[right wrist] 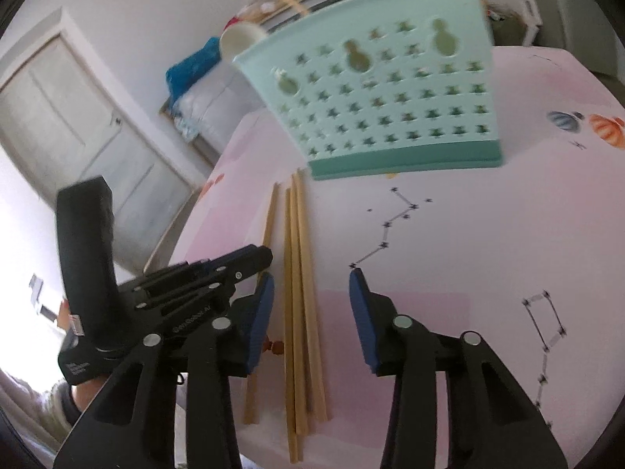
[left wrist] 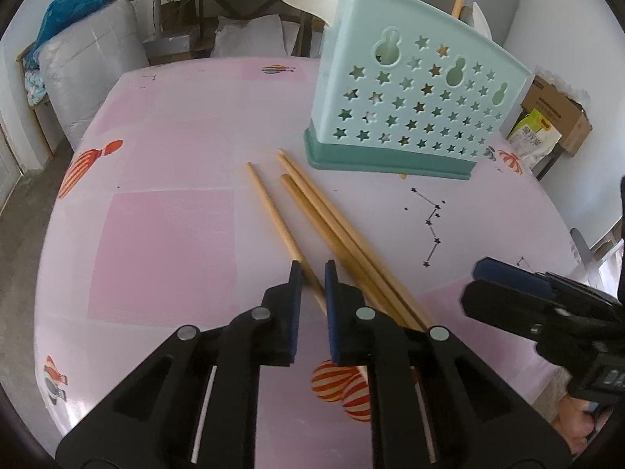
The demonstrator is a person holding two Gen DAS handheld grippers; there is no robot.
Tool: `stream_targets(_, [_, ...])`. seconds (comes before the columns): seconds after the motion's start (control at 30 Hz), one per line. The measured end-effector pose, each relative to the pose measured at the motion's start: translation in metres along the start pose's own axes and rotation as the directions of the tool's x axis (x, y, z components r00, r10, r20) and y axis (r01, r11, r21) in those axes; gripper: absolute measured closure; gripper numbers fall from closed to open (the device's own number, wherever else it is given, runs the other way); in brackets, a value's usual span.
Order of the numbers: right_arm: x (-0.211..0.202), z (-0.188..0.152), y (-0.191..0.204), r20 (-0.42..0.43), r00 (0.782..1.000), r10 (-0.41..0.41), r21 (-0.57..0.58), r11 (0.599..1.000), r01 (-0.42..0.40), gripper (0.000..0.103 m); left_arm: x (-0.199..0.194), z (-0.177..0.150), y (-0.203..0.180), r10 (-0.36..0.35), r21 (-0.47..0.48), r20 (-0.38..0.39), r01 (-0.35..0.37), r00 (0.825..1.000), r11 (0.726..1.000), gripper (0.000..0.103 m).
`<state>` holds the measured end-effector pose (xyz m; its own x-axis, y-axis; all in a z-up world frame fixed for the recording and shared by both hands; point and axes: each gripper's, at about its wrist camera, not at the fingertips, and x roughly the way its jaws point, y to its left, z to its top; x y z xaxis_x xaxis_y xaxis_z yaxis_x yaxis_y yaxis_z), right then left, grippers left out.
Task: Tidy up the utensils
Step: 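Move both open tools down to the loose chopsticks on the table, then close the right tool on a chopstick while the left tool aligns over another chopstick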
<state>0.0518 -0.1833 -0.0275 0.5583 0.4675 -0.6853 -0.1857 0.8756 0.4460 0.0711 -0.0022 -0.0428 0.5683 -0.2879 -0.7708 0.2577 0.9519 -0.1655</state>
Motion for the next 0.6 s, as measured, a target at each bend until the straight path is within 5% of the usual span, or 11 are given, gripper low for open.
stream_targets(0.23, [0.031,0.003,0.007,-0.094,0.995,-0.039,-0.086,0.996,0.031,0.089,-0.003,-0.001,0.005,0.021,0.015,-0.001,-0.021,1.0,1.0,0.097])
stream_targets(0.6, [0.039,0.003,0.026,-0.116,0.988,-0.103,-0.193,0.978,0.079,0.097,-0.006,-0.003,0.008,0.039,0.018,0.002,-0.039,0.999,0.999,0.098])
